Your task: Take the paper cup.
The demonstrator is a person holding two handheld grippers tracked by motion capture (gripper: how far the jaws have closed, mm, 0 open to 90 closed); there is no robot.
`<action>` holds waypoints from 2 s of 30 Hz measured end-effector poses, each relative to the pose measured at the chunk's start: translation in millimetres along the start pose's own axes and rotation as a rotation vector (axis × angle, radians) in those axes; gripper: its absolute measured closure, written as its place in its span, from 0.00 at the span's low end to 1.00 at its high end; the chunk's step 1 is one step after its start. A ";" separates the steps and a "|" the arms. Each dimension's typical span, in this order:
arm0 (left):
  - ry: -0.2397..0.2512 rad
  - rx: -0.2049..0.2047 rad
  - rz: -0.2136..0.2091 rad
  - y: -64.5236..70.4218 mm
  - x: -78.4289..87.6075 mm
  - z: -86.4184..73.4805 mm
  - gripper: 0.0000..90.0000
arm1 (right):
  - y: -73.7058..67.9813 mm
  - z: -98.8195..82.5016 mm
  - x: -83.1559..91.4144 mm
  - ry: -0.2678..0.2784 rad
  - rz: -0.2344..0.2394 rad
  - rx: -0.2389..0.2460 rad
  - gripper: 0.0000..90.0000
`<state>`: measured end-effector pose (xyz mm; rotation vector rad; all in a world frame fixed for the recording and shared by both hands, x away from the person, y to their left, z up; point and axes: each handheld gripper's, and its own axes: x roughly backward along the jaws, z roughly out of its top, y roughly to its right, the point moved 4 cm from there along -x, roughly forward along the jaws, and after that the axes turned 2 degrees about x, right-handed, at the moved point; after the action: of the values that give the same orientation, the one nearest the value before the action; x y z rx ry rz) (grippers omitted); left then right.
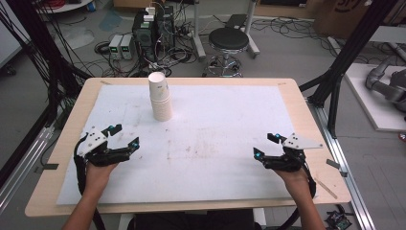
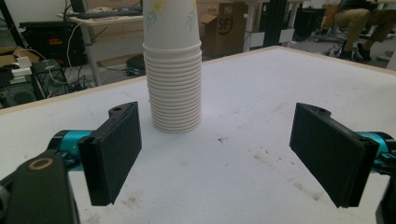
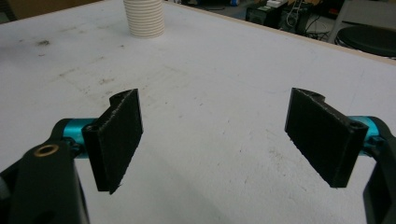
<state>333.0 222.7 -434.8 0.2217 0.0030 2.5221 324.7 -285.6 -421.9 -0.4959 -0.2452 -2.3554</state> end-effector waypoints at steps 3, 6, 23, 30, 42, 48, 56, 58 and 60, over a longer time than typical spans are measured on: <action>-0.003 0.000 0.001 0.7 -2.1 -0.3 0.19 | 1.1 -1.4 3.3 0.005 -0.002 -0.010 0.21; -0.012 -0.001 -0.003 0.5 -3.6 -1.4 0.19 | 3.2 -0.6 3.8 0.008 0.000 -0.007 0.21; -0.035 0.016 -0.068 0.1 0.4 -3.7 0.18 | -0.9 0.1 5.4 -0.011 0.001 -0.014 0.21; -0.022 0.014 -0.073 -3.3 -1.9 7.4 0.18 | -2.5 1.7 3.4 -0.020 0.007 -0.008 0.21; -0.008 0.025 -0.093 -18.1 -29.9 52.6 0.18 | -2.6 5.4 -0.5 -0.017 0.023 0.002 0.21; -0.028 0.027 -0.104 -22.2 -47.3 67.7 0.18 | -4.0 5.9 -1.5 -0.015 0.029 -0.001 0.21; -0.078 0.024 -0.080 -32.2 -74.5 86.6 0.18 | -3.9 6.9 1.1 -0.012 0.026 -0.005 0.21; -0.089 0.024 -0.076 -34.4 -80.2 90.4 0.18 | -3.8 7.2 1.9 -0.010 0.025 -0.004 0.21; -0.100 0.031 -0.072 -38.2 -87.3 94.9 0.18 | -3.2 7.3 2.4 -0.008 0.022 -0.004 0.21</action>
<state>440.2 199.6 -357.0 0.3535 0.0106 2.4379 323.0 -282.5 -414.4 -0.5069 -0.2378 -2.3330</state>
